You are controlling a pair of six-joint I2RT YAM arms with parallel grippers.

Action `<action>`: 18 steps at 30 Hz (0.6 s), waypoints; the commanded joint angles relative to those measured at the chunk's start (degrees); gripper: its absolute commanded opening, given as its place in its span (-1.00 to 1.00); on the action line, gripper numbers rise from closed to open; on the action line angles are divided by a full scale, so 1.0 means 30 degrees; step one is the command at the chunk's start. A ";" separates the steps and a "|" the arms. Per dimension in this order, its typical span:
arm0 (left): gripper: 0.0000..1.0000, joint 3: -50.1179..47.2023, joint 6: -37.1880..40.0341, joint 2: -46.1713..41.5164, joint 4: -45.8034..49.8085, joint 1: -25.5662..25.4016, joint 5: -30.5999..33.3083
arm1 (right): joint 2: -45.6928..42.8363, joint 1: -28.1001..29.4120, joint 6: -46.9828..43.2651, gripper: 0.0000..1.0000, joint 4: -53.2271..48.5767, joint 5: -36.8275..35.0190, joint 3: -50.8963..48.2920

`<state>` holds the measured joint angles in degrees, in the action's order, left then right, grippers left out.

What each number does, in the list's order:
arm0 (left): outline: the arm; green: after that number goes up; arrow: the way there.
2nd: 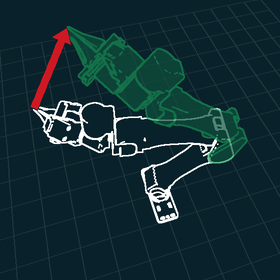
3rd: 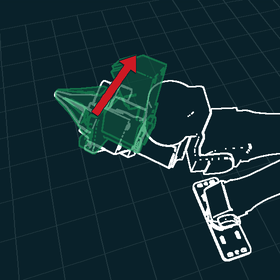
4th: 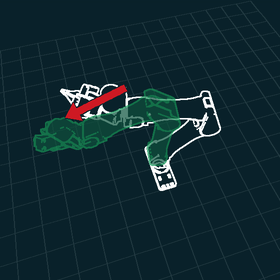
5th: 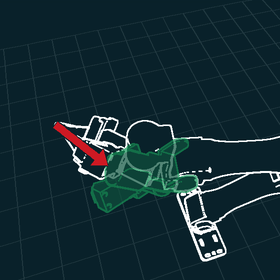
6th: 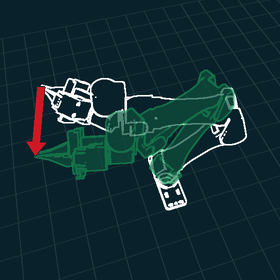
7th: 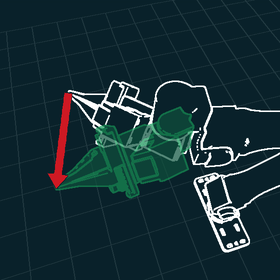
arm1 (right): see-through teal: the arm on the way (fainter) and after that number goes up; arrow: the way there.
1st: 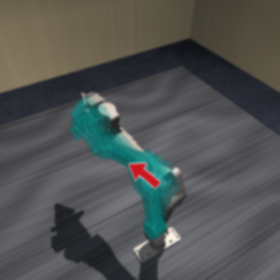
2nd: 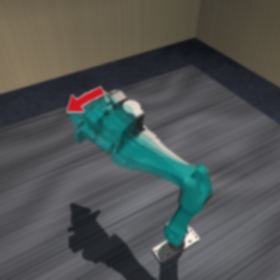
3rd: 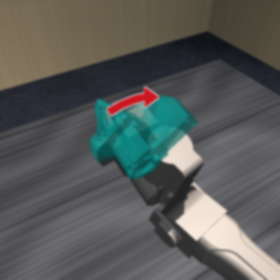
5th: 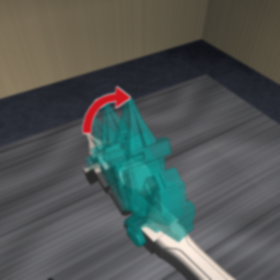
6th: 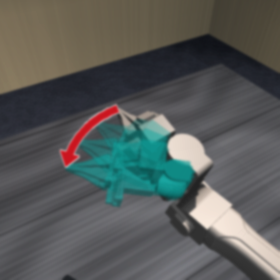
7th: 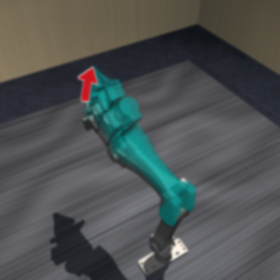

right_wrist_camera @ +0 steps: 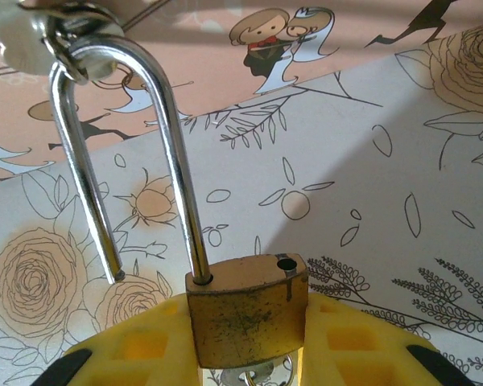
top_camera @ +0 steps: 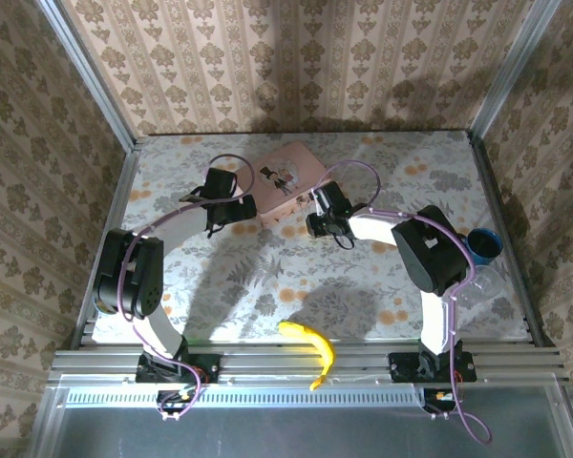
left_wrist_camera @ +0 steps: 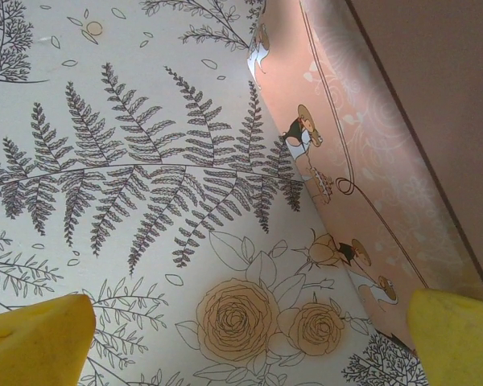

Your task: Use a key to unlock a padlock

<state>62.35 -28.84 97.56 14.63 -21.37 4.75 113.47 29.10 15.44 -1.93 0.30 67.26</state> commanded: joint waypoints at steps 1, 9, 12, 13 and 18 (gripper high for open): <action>1.00 0.0193 0.0201 -0.0430 0.0381 -0.0083 -0.0037 | 0.0235 -0.0040 -0.0022 -1.00 -0.0075 0.0883 -0.0926; 1.00 0.0021 -0.0007 -0.1189 0.0368 -0.0171 -0.0090 | -0.0584 0.0505 0.0104 -1.00 -0.0504 0.0840 -0.1372; 1.00 -0.0112 -0.0119 -0.1591 0.0285 -0.0202 -0.0143 | -0.1093 0.0861 0.0322 -1.00 -0.0585 0.0843 -0.1666; 1.00 -0.0179 -0.0170 -0.1747 0.0244 -0.0202 -0.0133 | -0.1257 0.1004 0.0465 -1.00 -0.0677 0.0814 -0.1737; 1.00 -0.0603 -0.0461 -0.2637 -0.0122 -0.0236 0.0098 | -0.1831 0.1699 0.1085 -1.00 -0.1151 0.0753 -0.1994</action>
<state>61.69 -28.99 92.16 14.55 -21.78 4.73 110.04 32.69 16.93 -0.51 0.91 62.70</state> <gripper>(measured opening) 0.999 0.256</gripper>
